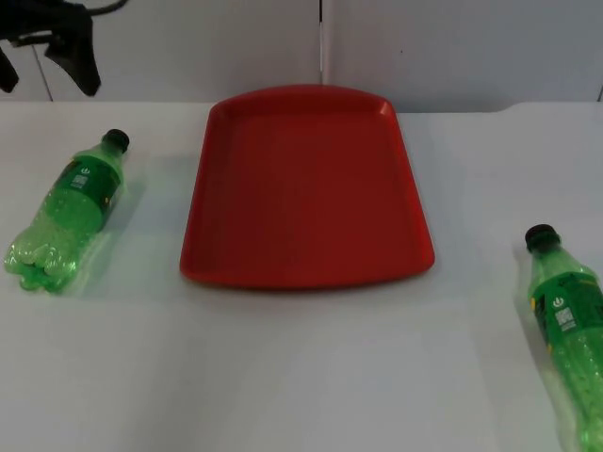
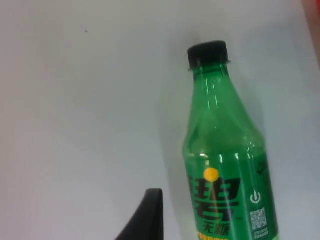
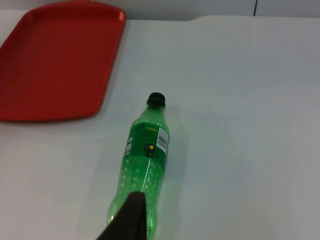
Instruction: Place the bottle upright on the tray.
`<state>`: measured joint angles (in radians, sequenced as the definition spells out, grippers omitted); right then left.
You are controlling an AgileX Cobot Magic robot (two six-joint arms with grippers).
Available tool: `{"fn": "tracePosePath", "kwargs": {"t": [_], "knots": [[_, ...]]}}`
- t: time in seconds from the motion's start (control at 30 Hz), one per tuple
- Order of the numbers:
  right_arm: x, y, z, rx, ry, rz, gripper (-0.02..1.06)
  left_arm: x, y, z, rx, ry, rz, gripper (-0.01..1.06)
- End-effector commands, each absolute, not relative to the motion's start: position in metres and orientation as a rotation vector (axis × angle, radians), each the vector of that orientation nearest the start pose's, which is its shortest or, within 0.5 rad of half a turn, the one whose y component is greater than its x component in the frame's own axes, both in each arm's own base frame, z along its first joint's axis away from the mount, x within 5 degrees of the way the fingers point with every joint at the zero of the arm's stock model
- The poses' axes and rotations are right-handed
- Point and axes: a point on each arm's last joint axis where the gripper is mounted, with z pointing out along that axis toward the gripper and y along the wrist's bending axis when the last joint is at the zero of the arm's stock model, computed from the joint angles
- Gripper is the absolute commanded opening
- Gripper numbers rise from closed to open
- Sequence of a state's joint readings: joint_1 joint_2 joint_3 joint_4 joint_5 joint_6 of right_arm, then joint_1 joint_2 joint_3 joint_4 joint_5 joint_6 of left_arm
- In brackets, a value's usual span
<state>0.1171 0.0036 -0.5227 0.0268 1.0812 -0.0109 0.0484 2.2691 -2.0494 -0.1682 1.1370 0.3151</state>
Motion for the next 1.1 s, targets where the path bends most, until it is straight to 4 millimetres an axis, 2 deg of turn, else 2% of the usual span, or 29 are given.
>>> {"fn": "tracePosePath", "kwargs": {"t": [0.0,0.07,0.47,0.6,0.83,1.07], "knots": [[-0.008,0.001,0.280,-0.133,2.043,0.090,1.05,0.490,0.003,0.216,0.303,2.812,-0.110,0.91],[-0.008,0.001,0.280,-0.133,2.043,0.090,1.05,0.491,-0.003,0.211,0.293,2.830,-0.083,0.91],[-0.008,0.001,0.280,-0.133,2.043,0.090,1.05,0.493,-0.004,0.185,0.307,2.900,-0.120,0.91],[-0.008,0.001,0.280,-0.133,2.043,0.090,1.05,0.494,-0.005,0.164,0.310,2.958,-0.139,0.91],[-0.008,0.001,0.280,-0.133,2.043,0.090,1.05,0.495,-0.010,0.145,0.298,2.986,-0.184,0.91],[-0.008,0.001,0.280,-0.133,2.043,0.090,1.05,0.499,-0.009,0.121,0.262,2.999,-0.138,0.91]]}}
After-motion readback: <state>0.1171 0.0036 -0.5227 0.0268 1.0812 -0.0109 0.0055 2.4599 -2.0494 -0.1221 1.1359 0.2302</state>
